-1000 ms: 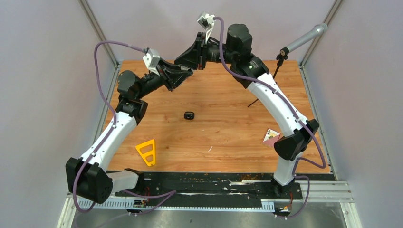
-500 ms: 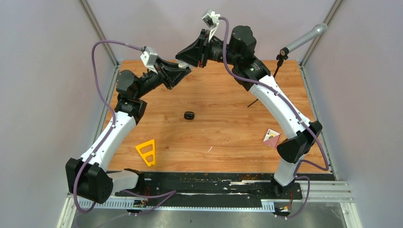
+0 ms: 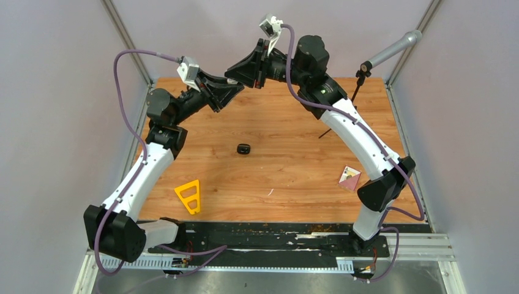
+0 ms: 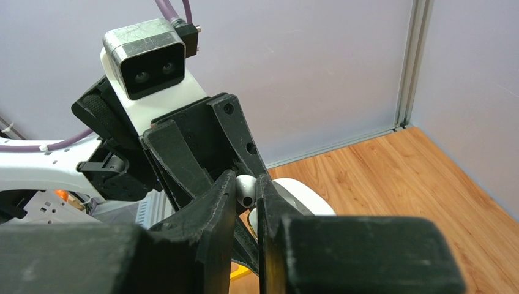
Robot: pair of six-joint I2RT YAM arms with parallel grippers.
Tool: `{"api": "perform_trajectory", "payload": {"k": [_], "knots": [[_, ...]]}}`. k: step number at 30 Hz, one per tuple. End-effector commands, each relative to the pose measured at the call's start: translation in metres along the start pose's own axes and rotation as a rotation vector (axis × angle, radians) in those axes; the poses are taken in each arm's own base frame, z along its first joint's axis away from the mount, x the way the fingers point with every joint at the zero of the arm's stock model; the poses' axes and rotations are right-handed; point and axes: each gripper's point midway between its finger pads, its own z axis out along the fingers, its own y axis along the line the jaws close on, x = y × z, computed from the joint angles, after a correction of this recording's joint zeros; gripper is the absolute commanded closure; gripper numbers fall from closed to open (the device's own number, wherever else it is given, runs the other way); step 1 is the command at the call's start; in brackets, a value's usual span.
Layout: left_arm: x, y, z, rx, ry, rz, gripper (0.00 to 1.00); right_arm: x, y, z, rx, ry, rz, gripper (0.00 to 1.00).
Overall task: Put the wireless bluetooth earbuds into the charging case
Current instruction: Insert the left earbud into the left side groove of the charging case.
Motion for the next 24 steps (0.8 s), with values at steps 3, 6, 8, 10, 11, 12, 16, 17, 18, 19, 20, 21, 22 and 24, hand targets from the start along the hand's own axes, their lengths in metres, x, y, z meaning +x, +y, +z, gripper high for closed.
{"api": "perform_trajectory", "payload": {"k": [3,6,8,10,11,12,16,17,18,19,20,21,22,24], "knots": [[-0.037,-0.014,0.002,0.035,-0.077,0.062,1.00,-0.023,0.013,-0.006,-0.002,-0.059,-0.043,0.91],[-0.037,-0.015,0.002,0.040,-0.074,0.064,1.00,-0.024,0.010,-0.005,0.008,-0.073,-0.042,0.91],[-0.036,-0.014,0.002,0.039,-0.073,0.065,1.00,-0.022,0.010,-0.003,0.004,-0.073,-0.035,0.91],[-0.036,-0.015,0.002,0.041,-0.071,0.067,1.00,-0.021,0.010,-0.003,0.004,-0.071,-0.028,0.91],[-0.036,-0.015,0.002,0.042,-0.071,0.066,1.00,-0.021,0.009,-0.003,0.007,-0.073,-0.027,0.90],[-0.037,-0.015,0.002,0.043,-0.073,0.068,1.00,-0.020,0.008,-0.002,0.008,-0.071,-0.023,0.90],[-0.038,-0.016,0.001,0.042,-0.078,0.070,1.00,-0.016,0.008,-0.001,0.009,-0.062,-0.027,0.90],[-0.038,-0.016,0.001,0.043,-0.077,0.070,1.00,-0.015,0.007,-0.001,0.010,-0.060,-0.029,0.90],[-0.038,-0.017,0.001,0.046,-0.076,0.072,1.00,-0.014,0.008,0.000,0.013,-0.058,-0.029,0.90],[-0.037,-0.017,0.001,0.047,-0.075,0.074,1.00,-0.012,0.007,0.000,0.017,-0.057,-0.028,0.90],[-0.038,-0.017,0.001,0.047,-0.076,0.075,1.00,-0.012,0.007,0.000,0.021,-0.056,-0.029,0.90],[-0.038,-0.017,0.001,0.046,-0.076,0.074,1.00,-0.010,0.006,0.001,0.023,-0.053,-0.030,0.90],[-0.038,-0.017,0.000,0.046,-0.076,0.074,1.00,-0.010,0.007,0.001,0.021,-0.051,-0.033,0.90],[-0.039,-0.018,0.000,0.046,-0.076,0.077,1.00,-0.008,0.005,0.000,0.031,-0.046,-0.043,0.90]]}}
